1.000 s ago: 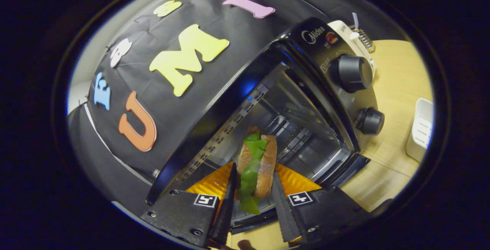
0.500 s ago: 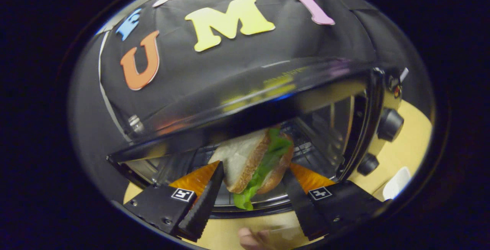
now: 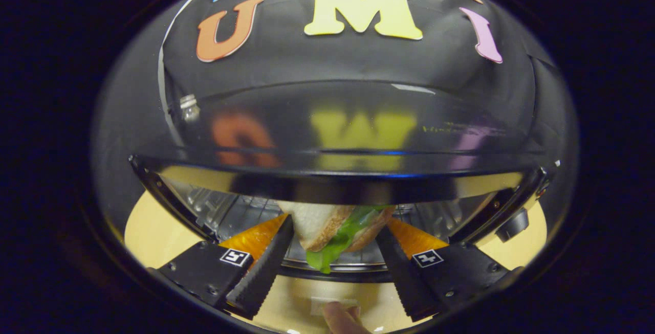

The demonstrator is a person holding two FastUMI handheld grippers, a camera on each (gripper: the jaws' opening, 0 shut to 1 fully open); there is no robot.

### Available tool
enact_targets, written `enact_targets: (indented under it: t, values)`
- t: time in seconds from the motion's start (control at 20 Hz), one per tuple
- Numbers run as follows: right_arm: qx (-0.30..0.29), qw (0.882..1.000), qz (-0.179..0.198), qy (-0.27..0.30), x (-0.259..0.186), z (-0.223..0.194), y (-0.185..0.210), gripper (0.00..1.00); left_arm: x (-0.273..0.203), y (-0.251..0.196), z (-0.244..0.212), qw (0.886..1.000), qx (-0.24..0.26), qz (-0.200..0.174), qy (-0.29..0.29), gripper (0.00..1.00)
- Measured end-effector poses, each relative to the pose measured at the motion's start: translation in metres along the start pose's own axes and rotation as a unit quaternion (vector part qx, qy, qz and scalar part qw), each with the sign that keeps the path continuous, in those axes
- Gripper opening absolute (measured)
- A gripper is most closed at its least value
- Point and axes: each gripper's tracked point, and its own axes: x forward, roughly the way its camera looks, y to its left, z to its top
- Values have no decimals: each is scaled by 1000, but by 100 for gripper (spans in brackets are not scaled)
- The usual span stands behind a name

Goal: Open the electric oven with the left hand, put the food in, and close the electric oven.

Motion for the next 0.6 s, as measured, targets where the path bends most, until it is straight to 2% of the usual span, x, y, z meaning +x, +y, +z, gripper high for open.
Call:
enact_targets:
  t: [0.05, 0.15, 0.2, 0.35, 0.5, 0.6]
  values:
    - [-6, 1000, 2, 0, -1, 1, 0, 100, 0, 1, 1, 1000, 0, 0, 0, 81]
    - [-10, 1000, 3, 16, -8, -4, -1, 100, 0, 0, 0, 1000, 2, 1, -1, 81]
    - [-4, 999, 11, 33, -10, -12, 1, 100, 0, 0, 0, 1000, 3, 1, 0, 94]
    - [5, 997, 37, 69, -19, -28, 8, 99, 0, 0, -2, 1000, 5, 1, 1, 94]
    - [8, 996, 55, 63, -37, -32, 10, 100, 0, 6, -6, 1000, 15, 5, 6, 94]
    - [17, 995, 73, 66, -51, -39, 11, 100, 1, 21, -6, 1000, 14, 22, 6, 94]
